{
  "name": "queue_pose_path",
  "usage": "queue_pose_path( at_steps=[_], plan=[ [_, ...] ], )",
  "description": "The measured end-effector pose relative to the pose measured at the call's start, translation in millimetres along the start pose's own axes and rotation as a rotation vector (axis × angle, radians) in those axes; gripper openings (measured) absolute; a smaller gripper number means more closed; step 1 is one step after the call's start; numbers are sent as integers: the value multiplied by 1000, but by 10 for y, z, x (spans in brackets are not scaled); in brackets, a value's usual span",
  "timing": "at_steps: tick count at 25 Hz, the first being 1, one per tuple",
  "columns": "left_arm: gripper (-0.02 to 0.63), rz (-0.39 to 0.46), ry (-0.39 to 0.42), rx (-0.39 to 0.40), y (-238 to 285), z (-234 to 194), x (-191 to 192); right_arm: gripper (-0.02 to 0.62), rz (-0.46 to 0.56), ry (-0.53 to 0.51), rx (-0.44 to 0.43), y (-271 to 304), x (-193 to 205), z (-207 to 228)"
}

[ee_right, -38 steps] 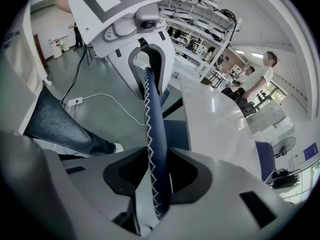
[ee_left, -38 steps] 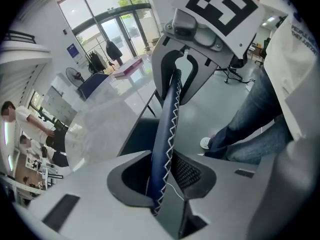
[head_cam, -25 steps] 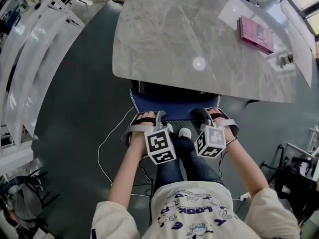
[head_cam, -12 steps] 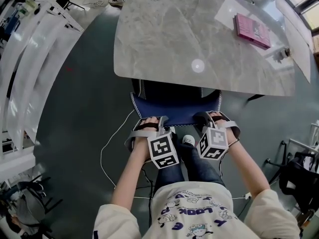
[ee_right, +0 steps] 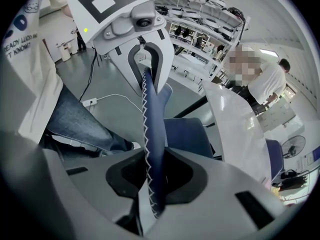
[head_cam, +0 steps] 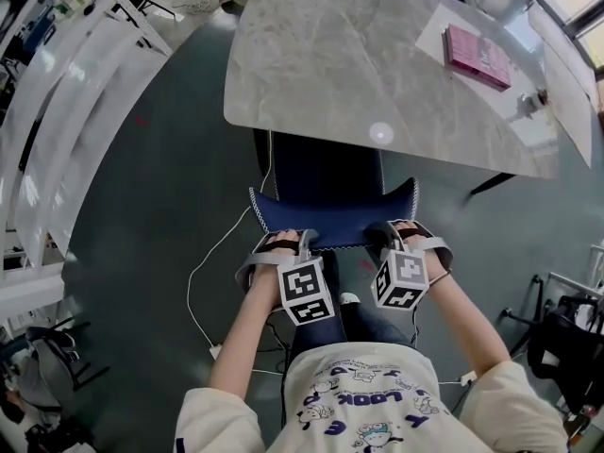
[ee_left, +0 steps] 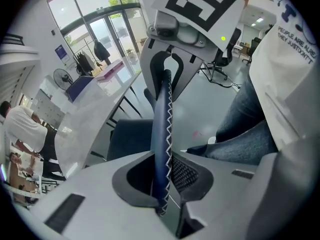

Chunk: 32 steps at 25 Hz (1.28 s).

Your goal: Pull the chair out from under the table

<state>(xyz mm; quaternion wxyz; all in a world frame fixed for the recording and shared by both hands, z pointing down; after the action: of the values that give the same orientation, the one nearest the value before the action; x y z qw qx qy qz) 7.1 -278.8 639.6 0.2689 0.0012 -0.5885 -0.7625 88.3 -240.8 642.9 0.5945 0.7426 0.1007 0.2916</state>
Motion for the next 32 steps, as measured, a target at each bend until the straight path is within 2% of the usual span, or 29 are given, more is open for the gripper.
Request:
queue_pose_path(
  at_steps=[6,20,32],
  plan=[
    [82,-17,-37,-20,-200,558,-43,77,7,-30,-10,-117,90,-555],
    [87,-64,-120,-31,-669,2201,-277,77,27,-91,-50,-442,487,-2154],
    [87,-102,-139,-28,-914,2953,-246,77,31,-86,-87,-544,561,-2961]
  ],
)
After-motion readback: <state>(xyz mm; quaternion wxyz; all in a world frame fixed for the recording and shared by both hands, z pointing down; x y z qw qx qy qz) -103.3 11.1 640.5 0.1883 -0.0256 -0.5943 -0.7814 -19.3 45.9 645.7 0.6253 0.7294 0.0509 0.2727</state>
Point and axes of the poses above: the fingertips, and each gripper's own axes: y forward along the fingers, z to its right, x out of its underside, the point moved 1 cm from there along -y, backward along the fingers, and after that the axes turned 6 degrees about -x, right-handed, at the moved point
